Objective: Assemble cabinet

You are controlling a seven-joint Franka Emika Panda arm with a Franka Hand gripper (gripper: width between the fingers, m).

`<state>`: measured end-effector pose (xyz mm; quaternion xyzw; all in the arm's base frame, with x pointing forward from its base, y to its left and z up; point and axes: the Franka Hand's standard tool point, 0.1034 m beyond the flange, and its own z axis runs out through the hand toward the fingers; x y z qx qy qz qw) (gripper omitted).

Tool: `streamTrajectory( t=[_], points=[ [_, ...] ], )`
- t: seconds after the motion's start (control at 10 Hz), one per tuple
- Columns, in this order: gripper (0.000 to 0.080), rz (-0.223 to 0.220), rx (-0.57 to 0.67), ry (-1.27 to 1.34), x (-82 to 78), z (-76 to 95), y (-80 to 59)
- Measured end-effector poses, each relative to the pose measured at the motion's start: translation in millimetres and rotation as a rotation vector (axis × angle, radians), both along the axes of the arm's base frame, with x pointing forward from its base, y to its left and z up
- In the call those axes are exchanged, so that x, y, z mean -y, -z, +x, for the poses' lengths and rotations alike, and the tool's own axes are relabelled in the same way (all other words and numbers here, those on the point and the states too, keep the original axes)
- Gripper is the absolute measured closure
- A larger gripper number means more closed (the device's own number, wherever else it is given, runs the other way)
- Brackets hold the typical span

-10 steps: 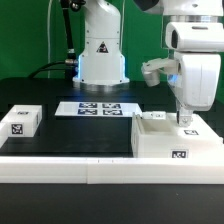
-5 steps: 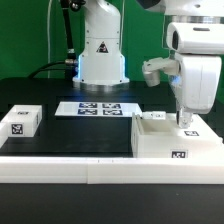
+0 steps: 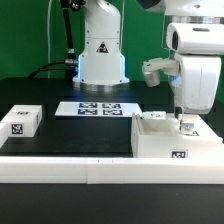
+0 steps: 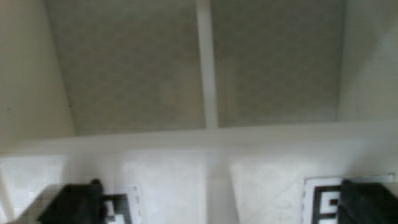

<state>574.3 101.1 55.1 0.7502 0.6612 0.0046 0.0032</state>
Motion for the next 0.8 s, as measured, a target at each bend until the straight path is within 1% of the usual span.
streamTrajectory(
  t=[0.1, 0.2, 0.3, 0.4, 0.5, 0.7, 0.8],
  points=[
    [0.0044, 0.0, 0.0, 0.0, 0.0, 0.0, 0.0],
    [0.0013, 0.0, 0.0, 0.0, 0.1, 0.0, 0.0],
    [0.0013, 0.0, 0.0, 0.0, 0.6, -1.7, -0.7],
    [0.0002, -0.006, -0.004, 0.001, 2.8, -12.1, -6.1],
    [0.0002, -0.013, -0.007, 0.001, 3.3, -24.4, -14.4],
    [0.0002, -0.024, -0.016, 0.005, 2.5, -51.1, -26.2],
    [0.0002, -0.029, -0.017, 0.004, 1.4, -71.4, -32.2]
  ],
)
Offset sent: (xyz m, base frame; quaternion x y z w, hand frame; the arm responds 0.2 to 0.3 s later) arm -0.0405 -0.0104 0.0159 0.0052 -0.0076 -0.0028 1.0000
